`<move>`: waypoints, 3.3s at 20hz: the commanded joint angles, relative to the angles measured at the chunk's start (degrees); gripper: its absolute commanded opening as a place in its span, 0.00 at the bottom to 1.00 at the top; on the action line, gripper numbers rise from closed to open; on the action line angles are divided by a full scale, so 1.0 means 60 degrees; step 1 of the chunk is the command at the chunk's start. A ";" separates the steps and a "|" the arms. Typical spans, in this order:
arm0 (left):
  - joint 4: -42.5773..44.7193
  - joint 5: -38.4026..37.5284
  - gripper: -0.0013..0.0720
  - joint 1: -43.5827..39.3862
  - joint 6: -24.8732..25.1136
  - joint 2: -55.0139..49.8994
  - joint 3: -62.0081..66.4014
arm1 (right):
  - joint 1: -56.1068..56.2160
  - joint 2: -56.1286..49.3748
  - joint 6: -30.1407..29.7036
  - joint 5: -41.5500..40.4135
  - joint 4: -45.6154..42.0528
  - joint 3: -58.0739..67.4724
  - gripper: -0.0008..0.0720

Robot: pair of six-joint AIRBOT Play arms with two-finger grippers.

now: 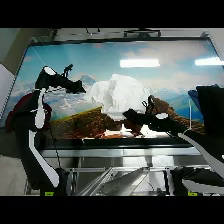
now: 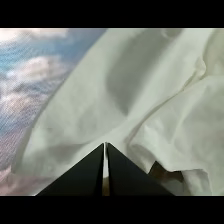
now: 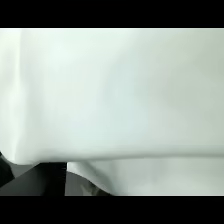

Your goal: Fold the shirts.

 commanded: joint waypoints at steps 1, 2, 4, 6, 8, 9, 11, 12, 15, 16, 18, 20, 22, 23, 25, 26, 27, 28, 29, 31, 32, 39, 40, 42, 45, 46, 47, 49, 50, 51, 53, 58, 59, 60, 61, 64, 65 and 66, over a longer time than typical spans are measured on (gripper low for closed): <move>0.0018 0.0044 0.68 0.0313 0.0058 0.0004 0.0029 | 0.0062 -0.0375 -0.0481 0.0178 0.0229 0.0382 0.32; 0.0022 0.0058 0.99 0.0481 0.0036 0.0004 0.0029 | 0.0062 -0.0375 -0.0488 0.0204 0.0091 0.0382 0.05; 0.0025 0.0015 0.99 0.0761 0.0033 0.0004 0.0026 | 0.0058 -0.0350 -0.0481 0.0463 -0.0073 0.0382 0.03; 0.0025 0.0062 0.99 0.0863 0.0029 0.0004 0.0022 | -0.0036 -0.0295 -0.0470 0.1082 -0.0353 0.0382 0.03; 0.0095 0.0215 0.99 0.0845 0.0033 0.0004 0.0022 | -0.0266 -0.0255 -0.0350 0.1872 -0.0659 0.0382 0.03; 0.0091 0.0364 0.99 0.0841 0.0033 0.0004 0.0022 | -0.0353 -0.0248 -0.0295 0.2116 -0.0725 0.0382 0.03; 0.0080 0.0739 0.99 0.0805 0.0033 -0.0018 0.0022 | -0.0408 -0.0251 -0.0291 0.2364 -0.0721 0.0382 0.03; 0.0047 0.0885 0.99 0.0743 0.0033 -0.0066 0.0022 | -0.0404 -0.0251 -0.0291 0.2397 -0.0721 0.0382 0.03; -0.0029 0.0401 0.96 0.0361 0.0025 -0.0543 0.0022 | -0.0404 -0.0251 -0.0295 0.2397 -0.0721 0.0382 0.03; -0.0033 0.0062 0.94 0.0222 0.0029 -0.0710 0.0022 | -0.0412 -0.0248 -0.0291 0.2397 -0.0718 0.0382 0.03; 0.0000 -0.0255 0.48 0.0044 0.0022 -0.0820 0.0026 | -0.0415 -0.0215 -0.0291 0.2404 -0.0688 0.0382 0.03; -0.0539 -0.0572 0.02 0.0058 0.0055 -0.0747 0.0029 | -0.0426 -0.0091 -0.0295 0.2677 -0.0725 0.0382 0.03; -0.1115 -0.0958 0.02 0.0102 0.0051 -0.0535 0.0029 | -0.0605 0.0197 -0.0295 0.3173 -0.0801 0.0382 0.03; -0.1406 -0.1151 0.02 0.0186 0.0055 -0.0335 0.0029 | -0.0827 0.0426 -0.0288 0.3577 -0.0951 0.0382 0.03; -0.1993 -0.1392 0.02 0.0313 0.0062 0.0244 0.0029 | -0.1541 0.1064 -0.0168 0.4739 -0.1341 0.0382 0.03; -0.2379 -0.1486 0.02 0.0419 0.0073 0.0637 0.0026 | -0.2018 0.1494 -0.0135 0.5555 -0.1341 0.0382 0.03; -0.2881 -0.1581 0.02 0.0514 0.0138 0.1093 0.0026 | -0.2579 0.2018 -0.0076 0.6415 -0.1246 0.0382 0.03; -0.3490 -0.1679 0.02 0.0597 0.0160 0.1548 0.0026 | -0.3140 0.2583 -0.0076 0.7184 -0.1064 0.0386 0.03; -0.4295 -0.1814 0.02 0.0692 0.0339 0.2076 0.0026 | -0.3756 0.3202 -0.0080 0.7814 -0.0820 0.0393 0.03; -0.5883 -0.1909 0.02 0.0831 0.0674 0.3115 0.0026 | -0.5191 0.4503 0.0153 0.8633 -0.0353 0.0517 0.03; -0.6575 -0.1927 0.02 0.0841 0.0732 0.3676 0.0026 | -0.5941 0.5111 0.0415 0.8939 -0.0164 0.0652 0.03; -0.8335 -0.1905 0.02 0.0852 0.1078 0.7406 0.0022 | -0.8987 0.7282 0.1082 1.1012 0.2131 0.2524 0.03; -0.8240 -0.1902 0.02 0.0863 0.1217 0.7872 0.0022 | -0.8998 0.7373 0.1078 1.1205 0.2091 0.2732 0.03; -0.7344 -0.1869 0.02 0.1035 0.1341 0.8728 0.0015 | -0.8983 0.7461 0.1253 1.1118 0.1413 0.2878 0.03; -0.5373 -0.1395 0.05 0.1377 0.1381 0.9843 -0.1341 | -0.8717 0.7202 0.1800 1.0054 -0.1348 0.2867 0.03; -0.4889 -0.1115 0.05 0.1457 0.1464 1.0098 -0.2131 | -0.8433 0.7049 0.2025 0.9555 -0.2269 0.2849 0.03; -0.4561 -0.0794 0.05 0.1483 0.1654 1.0269 -0.3016 | -0.8058 0.6849 0.2259 0.9074 -0.2976 0.2798 0.03; -0.4419 -0.0055 0.05 0.1457 0.2452 1.0163 -0.4900 | -0.7071 0.6233 0.2324 0.8003 -0.3719 0.2539 0.03; -0.4415 0.0357 0.04 0.1351 0.2896 0.9850 -0.5581 | -0.6477 0.5770 0.2320 0.7428 -0.3967 0.2379 0.03; -0.4426 0.0820 0.04 0.1184 0.3206 0.9337 -0.6113 | -0.5865 0.5187 0.2310 0.6841 -0.4186 0.2237 0.03; -0.4426 0.1657 0.04 0.0794 0.3738 0.7981 -0.6546 | -0.4637 0.3748 0.1974 0.5541 -0.4401 0.2098 0.04; -0.4426 0.1767 0.42 0.0554 0.3486 0.4382 -0.4779 | -0.3832 0.0233 0.0769 0.4277 -0.3869 0.3144 0.73; -0.4415 0.1104 0.77 0.0765 0.3260 0.3920 -0.4171 | -0.4156 -0.0047 0.0554 0.4710 -0.3876 0.3625 0.84; -0.4411 0.0419 0.98 0.0943 0.3016 0.3606 -0.3705 | -0.4550 -0.0120 0.0284 0.5231 -0.3956 0.4069 0.84; -0.4408 -0.0302 0.98 0.1137 0.2554 0.3377 -0.3330 | -0.4962 -0.0098 0.0222 0.5745 -0.4193 0.4444 0.83; -0.4382 -0.1789 0.96 0.1341 0.1829 0.3268 -0.3468 | -0.6193 0.0251 0.0208 0.7147 -0.5836 0.4943 0.83; -0.4222 -0.2062 0.85 0.1220 0.1763 0.3428 -0.4044 | -0.6502 0.0364 0.0208 0.7533 -0.6590 0.4929 0.84; -0.3796 -0.2146 0.81 0.0994 0.1763 0.3687 -0.4819 | -0.6732 0.0474 0.0200 0.7923 -0.7366 0.4834 0.84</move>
